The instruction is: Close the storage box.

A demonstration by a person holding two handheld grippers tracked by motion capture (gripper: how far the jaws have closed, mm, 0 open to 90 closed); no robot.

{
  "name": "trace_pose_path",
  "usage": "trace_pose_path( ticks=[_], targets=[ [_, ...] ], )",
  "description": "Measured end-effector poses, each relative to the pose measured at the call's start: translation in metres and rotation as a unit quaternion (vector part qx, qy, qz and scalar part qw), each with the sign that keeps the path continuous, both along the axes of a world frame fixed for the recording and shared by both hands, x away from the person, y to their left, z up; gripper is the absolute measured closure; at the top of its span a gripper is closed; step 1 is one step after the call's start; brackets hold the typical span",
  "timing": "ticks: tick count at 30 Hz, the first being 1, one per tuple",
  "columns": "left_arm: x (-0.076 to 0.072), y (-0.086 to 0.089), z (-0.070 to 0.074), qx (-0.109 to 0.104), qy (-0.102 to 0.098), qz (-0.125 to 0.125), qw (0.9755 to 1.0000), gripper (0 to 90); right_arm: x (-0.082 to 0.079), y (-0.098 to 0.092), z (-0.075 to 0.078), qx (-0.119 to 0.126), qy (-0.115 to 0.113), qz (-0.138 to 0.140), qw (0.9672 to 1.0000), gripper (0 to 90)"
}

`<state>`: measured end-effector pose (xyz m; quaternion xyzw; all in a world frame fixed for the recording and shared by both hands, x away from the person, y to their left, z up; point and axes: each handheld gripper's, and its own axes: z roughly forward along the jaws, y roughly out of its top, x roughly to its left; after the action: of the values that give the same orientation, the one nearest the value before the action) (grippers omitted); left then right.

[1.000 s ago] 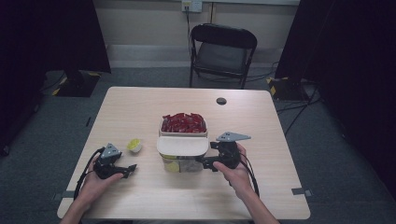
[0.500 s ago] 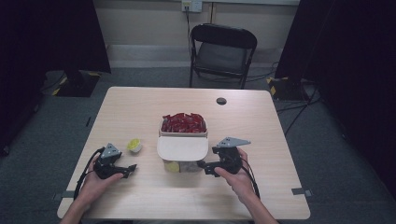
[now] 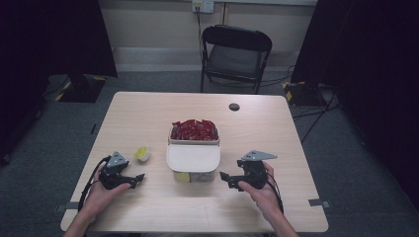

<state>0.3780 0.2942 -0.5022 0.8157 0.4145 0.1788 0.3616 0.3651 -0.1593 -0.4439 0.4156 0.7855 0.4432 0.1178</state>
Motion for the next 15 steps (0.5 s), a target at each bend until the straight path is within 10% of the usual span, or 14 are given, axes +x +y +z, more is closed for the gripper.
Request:
trace_pose_path(
  ticks=[15],
  targets=[
    [0.000,0.000,0.000,0.001,0.000,-0.002,1.0000,14.2,0.023,-0.050,-0.005,0.011,0.007,-0.098,0.9951,14.7]
  ],
)
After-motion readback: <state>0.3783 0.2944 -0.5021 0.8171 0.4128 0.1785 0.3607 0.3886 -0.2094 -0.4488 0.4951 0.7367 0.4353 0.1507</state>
